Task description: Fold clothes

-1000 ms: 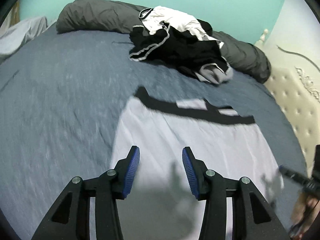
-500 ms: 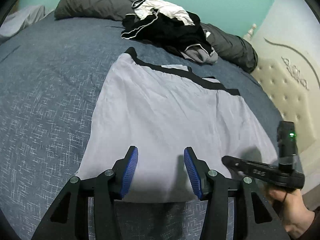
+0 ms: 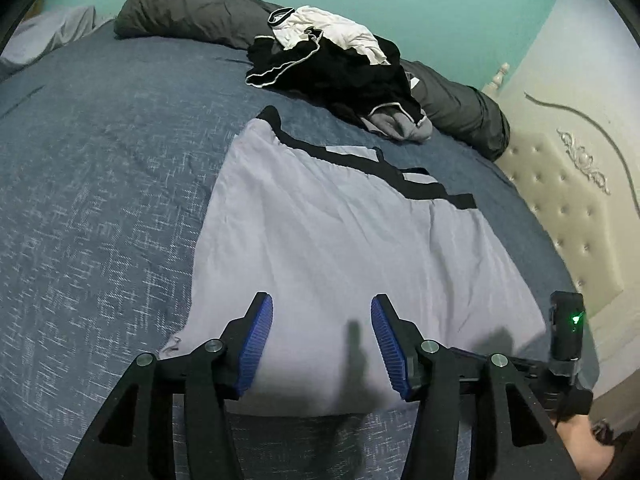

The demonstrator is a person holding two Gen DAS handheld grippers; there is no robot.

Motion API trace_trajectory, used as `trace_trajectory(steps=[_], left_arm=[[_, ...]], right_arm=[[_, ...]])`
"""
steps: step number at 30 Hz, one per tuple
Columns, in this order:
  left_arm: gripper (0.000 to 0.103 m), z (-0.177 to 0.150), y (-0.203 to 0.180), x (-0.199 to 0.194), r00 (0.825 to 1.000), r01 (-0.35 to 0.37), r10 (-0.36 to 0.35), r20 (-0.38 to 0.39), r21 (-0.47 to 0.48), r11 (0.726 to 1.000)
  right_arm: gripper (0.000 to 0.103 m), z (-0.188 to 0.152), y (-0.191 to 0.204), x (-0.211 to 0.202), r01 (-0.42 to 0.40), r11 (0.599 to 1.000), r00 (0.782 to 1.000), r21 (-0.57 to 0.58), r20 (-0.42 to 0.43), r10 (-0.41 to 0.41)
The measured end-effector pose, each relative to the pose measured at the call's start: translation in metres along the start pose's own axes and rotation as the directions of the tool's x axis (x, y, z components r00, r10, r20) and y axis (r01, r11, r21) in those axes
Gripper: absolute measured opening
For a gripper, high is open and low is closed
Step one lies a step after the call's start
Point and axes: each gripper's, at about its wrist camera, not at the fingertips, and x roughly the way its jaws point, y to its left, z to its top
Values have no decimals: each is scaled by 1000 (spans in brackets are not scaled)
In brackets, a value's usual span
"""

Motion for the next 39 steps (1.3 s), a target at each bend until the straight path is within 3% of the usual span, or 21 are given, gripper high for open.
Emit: trace_trajectory(steps=[15, 21, 26, 32, 39], left_arm=[[59, -1, 14, 1, 1000, 1, -1, -5, -1, 1000], [60, -1, 22, -1, 1000, 6, -6, -5, -19, 1000], [65, -1, 28, -2, 1000, 8, -9, -7, -36, 999], [66, -5, 32, -11, 1000, 8, -8, -12, -62, 998], [72, -21, 32, -38, 998, 62, -64, -15, -134, 989]], right_arm=[[3, 128, 25, 45, 103, 994, 995, -30, 1, -103], [3, 187, 15, 72, 132, 991, 991, 15, -8, -132], [3, 215, 10, 82, 124, 992, 992, 6, 10, -124], [3, 206, 4, 25, 17, 1000, 992, -6, 128, -16], [6, 132, -23, -47, -101, 995, 977, 15, 191, 96]])
